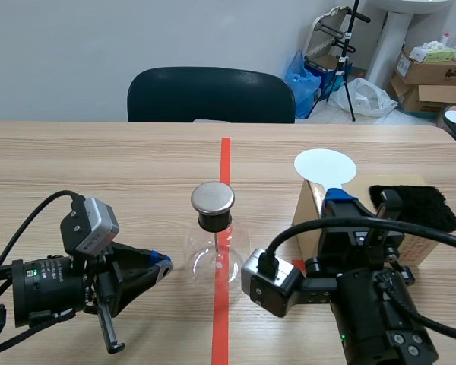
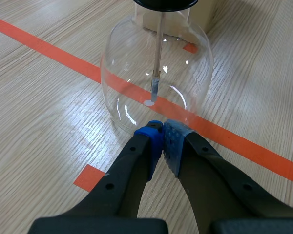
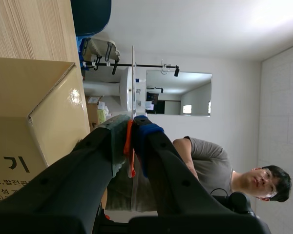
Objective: Do the electroscope experiment
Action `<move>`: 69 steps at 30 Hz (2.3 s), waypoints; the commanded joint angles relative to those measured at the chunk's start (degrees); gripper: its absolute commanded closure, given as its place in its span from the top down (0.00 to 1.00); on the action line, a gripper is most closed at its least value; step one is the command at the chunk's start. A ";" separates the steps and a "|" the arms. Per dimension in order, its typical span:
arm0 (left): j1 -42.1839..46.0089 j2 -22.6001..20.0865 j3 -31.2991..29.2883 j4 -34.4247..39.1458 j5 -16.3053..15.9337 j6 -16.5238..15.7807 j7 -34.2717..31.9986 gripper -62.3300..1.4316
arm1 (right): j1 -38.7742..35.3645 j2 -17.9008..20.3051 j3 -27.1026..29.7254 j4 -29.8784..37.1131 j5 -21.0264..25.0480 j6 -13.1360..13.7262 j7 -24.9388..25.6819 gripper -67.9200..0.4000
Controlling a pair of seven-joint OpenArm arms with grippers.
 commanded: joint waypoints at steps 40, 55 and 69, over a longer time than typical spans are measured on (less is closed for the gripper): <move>0.13 0.24 -0.17 0.81 -0.61 -0.09 -0.63 0.08 | 0.55 0.28 0.48 0.55 -0.06 -0.85 -0.02 0.02; 0.11 0.31 -0.17 0.83 -0.68 0.35 -0.70 0.08 | -1.44 -1.68 10.16 0.55 5.88 -2.36 10.86 0.02; 14.08 -4.13 -8.50 11.85 -0.68 0.76 -10.27 0.08 | -4.39 -9.84 23.56 -0.90 5.64 -9.27 28.28 0.02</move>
